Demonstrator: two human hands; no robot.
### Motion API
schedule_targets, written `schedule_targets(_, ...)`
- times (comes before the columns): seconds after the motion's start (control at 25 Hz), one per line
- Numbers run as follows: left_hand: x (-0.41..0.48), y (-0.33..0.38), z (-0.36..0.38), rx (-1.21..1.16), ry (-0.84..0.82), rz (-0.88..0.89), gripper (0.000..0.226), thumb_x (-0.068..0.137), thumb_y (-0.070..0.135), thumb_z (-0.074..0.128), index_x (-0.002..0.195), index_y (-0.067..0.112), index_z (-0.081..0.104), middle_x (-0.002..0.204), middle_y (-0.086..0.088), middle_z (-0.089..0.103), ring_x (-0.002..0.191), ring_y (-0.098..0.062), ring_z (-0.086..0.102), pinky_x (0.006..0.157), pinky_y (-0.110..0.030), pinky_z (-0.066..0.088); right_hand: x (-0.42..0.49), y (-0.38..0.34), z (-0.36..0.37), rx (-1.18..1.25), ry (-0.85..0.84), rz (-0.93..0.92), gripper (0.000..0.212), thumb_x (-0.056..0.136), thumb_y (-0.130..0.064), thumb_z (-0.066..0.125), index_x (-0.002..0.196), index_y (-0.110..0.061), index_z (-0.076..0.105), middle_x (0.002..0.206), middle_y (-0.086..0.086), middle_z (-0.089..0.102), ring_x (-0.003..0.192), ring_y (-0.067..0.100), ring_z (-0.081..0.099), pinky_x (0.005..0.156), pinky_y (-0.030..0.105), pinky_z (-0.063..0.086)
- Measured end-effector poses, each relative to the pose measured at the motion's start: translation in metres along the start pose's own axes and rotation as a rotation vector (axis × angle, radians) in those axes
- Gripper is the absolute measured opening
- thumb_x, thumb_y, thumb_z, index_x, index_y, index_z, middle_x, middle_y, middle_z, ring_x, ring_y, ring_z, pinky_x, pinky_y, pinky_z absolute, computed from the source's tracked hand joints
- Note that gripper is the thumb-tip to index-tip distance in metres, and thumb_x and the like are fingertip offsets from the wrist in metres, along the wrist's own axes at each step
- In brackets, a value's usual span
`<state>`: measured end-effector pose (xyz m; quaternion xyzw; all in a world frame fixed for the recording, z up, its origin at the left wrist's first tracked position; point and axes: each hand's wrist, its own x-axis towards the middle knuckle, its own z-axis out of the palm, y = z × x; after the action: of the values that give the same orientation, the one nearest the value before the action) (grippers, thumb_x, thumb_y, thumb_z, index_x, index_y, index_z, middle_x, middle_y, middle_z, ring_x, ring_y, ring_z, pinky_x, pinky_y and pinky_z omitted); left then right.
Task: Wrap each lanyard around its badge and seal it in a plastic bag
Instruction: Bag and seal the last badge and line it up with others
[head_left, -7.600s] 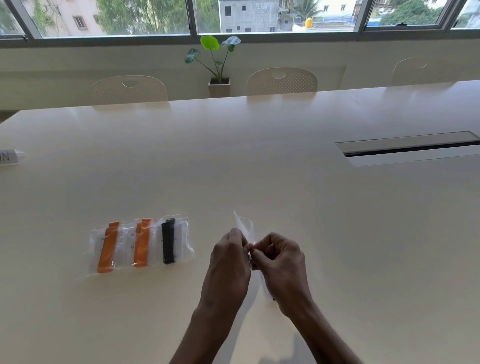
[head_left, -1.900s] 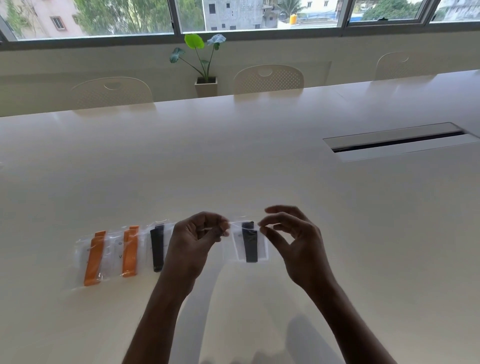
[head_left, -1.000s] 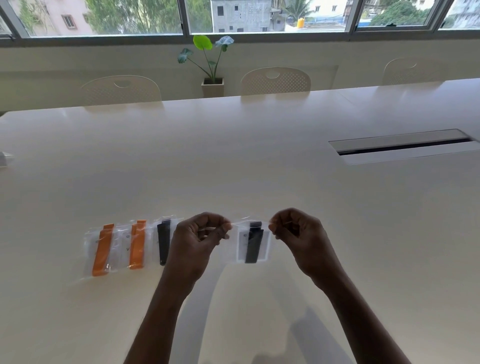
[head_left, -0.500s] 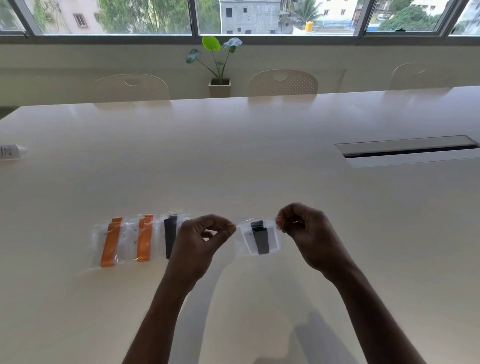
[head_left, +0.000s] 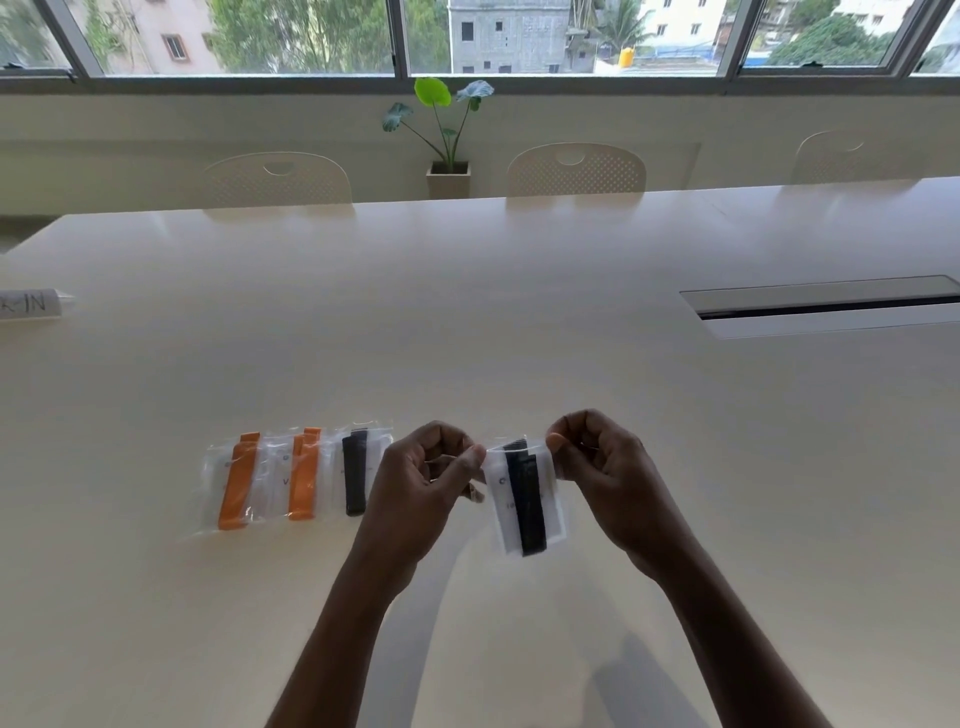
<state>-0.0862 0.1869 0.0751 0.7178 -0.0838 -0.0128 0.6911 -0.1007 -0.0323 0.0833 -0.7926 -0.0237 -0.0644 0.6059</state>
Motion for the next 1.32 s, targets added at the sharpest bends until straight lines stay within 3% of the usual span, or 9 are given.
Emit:
schedule_targets(0.12, -0.003, -0.002, -0.003, 0.001, 0.009, -0.017, 0.014, 0.099, 0.016, 0.07, 0.088, 0.023, 0.072, 0.086, -0.004, 0.076, 0.08, -0.018, 0.076, 0.067, -0.028, 0.062, -0.001, 0.003, 0.005, 0.036, -0.031, 0.046, 0.015, 0.102, -0.013, 0.065, 0.088, -0.015, 0.068, 0.078, -0.004, 0.073, 0.076, 0.008, 0.069, 0.077, 0.025, 0.06)
schedule_targets(0.32, -0.006, -0.012, -0.011, 0.072, 0.013, -0.015, 0.017, 0.1, 0.011, 0.068, 0.088, 0.023, 0.07, 0.095, 0.0, 0.075, 0.087, -0.018, 0.074, 0.068, -0.032, 0.063, 0.001, 0.009, 0.011, 0.299, -0.102, 0.254, 0.022, 0.099, -0.015, 0.068, 0.091, 0.005, 0.067, 0.08, 0.01, 0.071, 0.079, 0.02, 0.069, 0.094, 0.041, 0.062)
schedule_targets(0.48, -0.014, -0.024, -0.011, 0.088, 0.05, -0.048, 0.012, 0.099, 0.013, 0.07, 0.09, 0.02, 0.071, 0.093, 0.0, 0.075, 0.085, -0.018, 0.075, 0.067, -0.033, 0.064, 0.002, 0.017, 0.025, 0.269, -0.076, 0.314, 0.021, 0.101, -0.012, 0.065, 0.089, 0.003, 0.071, 0.08, 0.01, 0.069, 0.08, 0.02, 0.064, 0.095, 0.045, 0.057)
schedule_targets(0.64, -0.013, -0.028, -0.028, -0.05, 0.067, -0.13, 0.006, 0.087, 0.028, 0.078, 0.09, 0.023, 0.077, 0.09, -0.006, 0.078, 0.082, -0.022, 0.078, 0.068, -0.03, 0.063, 0.008, 0.021, 0.035, 0.257, -0.021, 0.3, 0.015, 0.098, -0.013, 0.071, 0.086, -0.004, 0.074, 0.082, 0.011, 0.074, 0.08, 0.023, 0.07, 0.088, 0.042, 0.065)
schedule_targets(0.76, -0.004, -0.033, -0.048, -0.046, 0.063, -0.199, 0.005, 0.088, 0.024, 0.078, 0.092, 0.023, 0.081, 0.09, -0.009, 0.08, 0.085, -0.023, 0.079, 0.075, -0.031, 0.064, 0.017, 0.023, 0.045, 0.302, -0.037, 0.303, 0.012, 0.096, -0.011, 0.073, 0.09, 0.0, 0.074, 0.083, 0.016, 0.076, 0.078, 0.025, 0.072, 0.085, 0.041, 0.065)
schedule_targets(1.0, 0.016, -0.038, -0.081, 0.154, 0.104, -0.213, 0.019, 0.095, 0.013, 0.075, 0.081, 0.026, 0.079, 0.078, -0.001, 0.079, 0.07, -0.004, 0.07, 0.063, -0.014, 0.054, 0.043, 0.03, 0.079, 0.241, -0.152, 0.328, 0.018, 0.099, -0.009, 0.069, 0.087, 0.005, 0.072, 0.079, 0.013, 0.075, 0.074, 0.021, 0.074, 0.076, 0.029, 0.064)
schedule_targets(1.2, 0.042, -0.034, -0.101, 0.314, 0.231, -0.172, 0.006, 0.093, 0.022, 0.078, 0.088, 0.024, 0.078, 0.078, 0.007, 0.079, 0.073, -0.006, 0.075, 0.065, -0.019, 0.061, 0.079, 0.035, 0.113, 0.28, -0.101, 0.389, 0.015, 0.098, -0.009, 0.07, 0.087, 0.001, 0.071, 0.081, 0.017, 0.072, 0.071, 0.026, 0.073, 0.074, 0.04, 0.067)
schedule_targets(1.32, 0.061, -0.035, -0.108, 0.557, 0.246, -0.113, 0.002, 0.092, 0.025, 0.08, 0.091, 0.024, 0.08, 0.078, 0.011, 0.076, 0.074, -0.005, 0.072, 0.072, -0.02, 0.057, 0.097, 0.044, 0.128, 0.237, -0.051, 0.404, 0.012, 0.096, -0.007, 0.073, 0.086, 0.0, 0.07, 0.079, 0.019, 0.071, 0.067, 0.029, 0.074, 0.069, 0.042, 0.067)
